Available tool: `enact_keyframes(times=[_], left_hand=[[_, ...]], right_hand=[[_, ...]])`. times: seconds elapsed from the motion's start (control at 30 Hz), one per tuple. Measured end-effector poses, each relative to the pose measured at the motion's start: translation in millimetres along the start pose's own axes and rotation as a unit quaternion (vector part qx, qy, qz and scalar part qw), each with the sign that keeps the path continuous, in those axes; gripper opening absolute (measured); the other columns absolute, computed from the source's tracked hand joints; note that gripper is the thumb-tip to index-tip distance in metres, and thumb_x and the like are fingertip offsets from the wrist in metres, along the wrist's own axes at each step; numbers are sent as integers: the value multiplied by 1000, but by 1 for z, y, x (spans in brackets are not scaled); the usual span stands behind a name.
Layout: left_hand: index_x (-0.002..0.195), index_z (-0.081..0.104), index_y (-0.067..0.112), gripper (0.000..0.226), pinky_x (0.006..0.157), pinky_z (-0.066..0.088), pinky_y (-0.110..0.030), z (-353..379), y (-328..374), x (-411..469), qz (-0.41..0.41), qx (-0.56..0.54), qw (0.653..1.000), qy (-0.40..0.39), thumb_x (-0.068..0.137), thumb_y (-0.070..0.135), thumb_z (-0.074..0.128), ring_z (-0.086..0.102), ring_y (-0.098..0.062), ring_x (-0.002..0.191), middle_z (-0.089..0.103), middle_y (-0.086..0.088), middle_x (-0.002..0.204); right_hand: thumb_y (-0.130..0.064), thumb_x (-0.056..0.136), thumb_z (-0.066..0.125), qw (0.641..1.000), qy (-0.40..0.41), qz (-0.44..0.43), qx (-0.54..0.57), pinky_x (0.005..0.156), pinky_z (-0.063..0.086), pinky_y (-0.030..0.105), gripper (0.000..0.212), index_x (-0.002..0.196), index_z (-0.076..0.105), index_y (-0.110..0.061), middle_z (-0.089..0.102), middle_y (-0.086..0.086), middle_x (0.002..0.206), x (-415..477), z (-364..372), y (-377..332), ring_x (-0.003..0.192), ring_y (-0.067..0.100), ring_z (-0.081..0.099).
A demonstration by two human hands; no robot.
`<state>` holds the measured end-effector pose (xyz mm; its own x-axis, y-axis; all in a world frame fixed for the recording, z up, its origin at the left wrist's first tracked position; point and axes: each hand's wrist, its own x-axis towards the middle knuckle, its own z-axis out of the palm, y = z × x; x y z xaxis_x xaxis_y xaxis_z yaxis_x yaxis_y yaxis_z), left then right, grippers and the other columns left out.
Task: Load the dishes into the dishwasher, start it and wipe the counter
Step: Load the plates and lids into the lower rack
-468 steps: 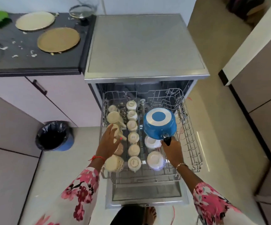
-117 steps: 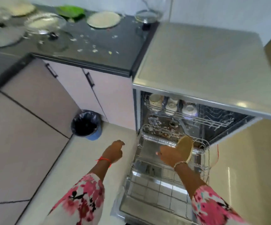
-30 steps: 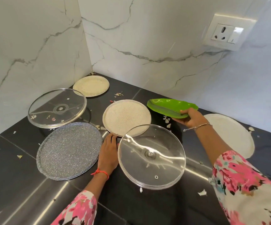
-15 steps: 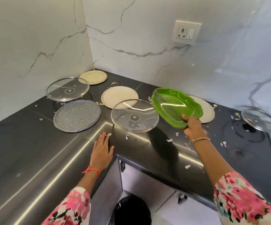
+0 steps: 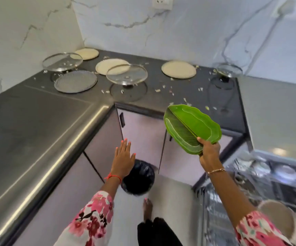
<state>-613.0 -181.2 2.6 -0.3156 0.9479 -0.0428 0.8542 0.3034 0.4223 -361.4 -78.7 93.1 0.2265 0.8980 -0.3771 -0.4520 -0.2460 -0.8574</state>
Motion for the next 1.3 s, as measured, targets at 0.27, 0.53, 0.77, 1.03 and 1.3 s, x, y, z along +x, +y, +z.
enact_keyframes(times=[0.27, 0.53, 0.77, 1.03, 1.3], left_hand=[[143, 26, 1, 55, 117, 7, -40, 66, 59, -167, 15, -37, 995, -90, 97, 29, 40, 7, -25, 145, 14, -13, 155], [136, 38, 0, 56, 114, 17, -44, 147, 155, -251, 74, -29, 977, -200, 93, 36, 38, 20, -30, 142, 28, -16, 150], [135, 40, 1, 45, 116, 21, -42, 237, 266, -267, 106, -33, 968, -227, 94, 19, 48, 22, -29, 141, 31, -15, 148], [131, 45, -1, 60, 114, 22, -40, 329, 338, -224, 92, -35, 967, -235, 88, 39, 33, 28, -31, 139, 36, -18, 145], [138, 36, -3, 50, 116, 17, -37, 469, 316, -141, 87, -29, 970, -225, 94, 19, 50, 19, -31, 142, 25, -17, 151]], right_hand=[[15, 76, 59, 990, 117, 54, -52, 89, 48, 48, 52, 126, 49, 2, 58, 22, 118, -95, -185, 38, 99, 30, 56], [14, 80, 51, 967, 222, 81, -98, 79, 49, 41, 43, 119, 57, -1, 62, 20, 113, -135, -362, 41, 94, 28, 58], [-7, 92, 51, 947, 280, 72, -142, 83, 45, 36, 28, 119, 56, 2, 60, 20, 113, -89, -495, -7, 98, 28, 55], [4, 89, 46, 929, 259, 54, -257, 83, 45, 35, 31, 119, 54, 0, 60, 20, 113, 43, -572, -18, 100, 32, 58], [6, 91, 41, 907, 171, -54, -381, 82, 45, 28, 39, 129, 43, -1, 59, 19, 112, 176, -601, 64, 96, 28, 56]])
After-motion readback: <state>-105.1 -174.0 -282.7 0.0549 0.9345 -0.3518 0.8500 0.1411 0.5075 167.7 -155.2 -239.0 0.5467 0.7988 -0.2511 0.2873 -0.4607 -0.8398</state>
